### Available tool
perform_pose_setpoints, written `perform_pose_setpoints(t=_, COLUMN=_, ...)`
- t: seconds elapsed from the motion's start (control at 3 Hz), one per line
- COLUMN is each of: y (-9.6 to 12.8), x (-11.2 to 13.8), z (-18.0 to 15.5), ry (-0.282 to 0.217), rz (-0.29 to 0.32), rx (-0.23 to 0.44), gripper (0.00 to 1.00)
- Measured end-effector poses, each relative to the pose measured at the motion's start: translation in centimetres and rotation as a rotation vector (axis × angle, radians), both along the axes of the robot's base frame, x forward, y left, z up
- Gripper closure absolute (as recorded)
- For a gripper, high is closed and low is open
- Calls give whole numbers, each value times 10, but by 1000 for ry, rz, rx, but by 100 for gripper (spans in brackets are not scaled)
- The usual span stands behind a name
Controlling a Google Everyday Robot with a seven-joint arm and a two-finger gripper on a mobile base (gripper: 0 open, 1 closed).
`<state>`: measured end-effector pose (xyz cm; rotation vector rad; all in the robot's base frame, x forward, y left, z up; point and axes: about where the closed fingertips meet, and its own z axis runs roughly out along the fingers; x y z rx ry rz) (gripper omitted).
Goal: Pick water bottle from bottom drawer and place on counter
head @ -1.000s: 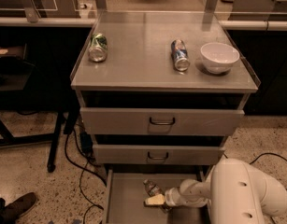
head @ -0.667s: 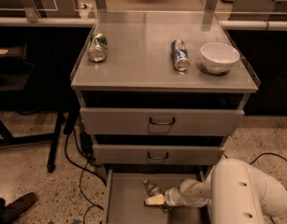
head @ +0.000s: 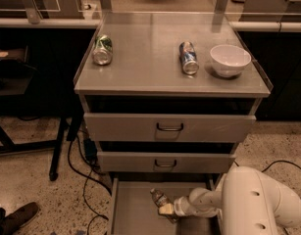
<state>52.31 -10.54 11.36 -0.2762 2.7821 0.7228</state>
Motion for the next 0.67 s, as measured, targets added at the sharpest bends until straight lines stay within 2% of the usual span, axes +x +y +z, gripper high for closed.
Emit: perform_pose_setpoints(t=0.67, y=0, x=0, z=0, ry=0, rz=0, rx=0, gripper=83)
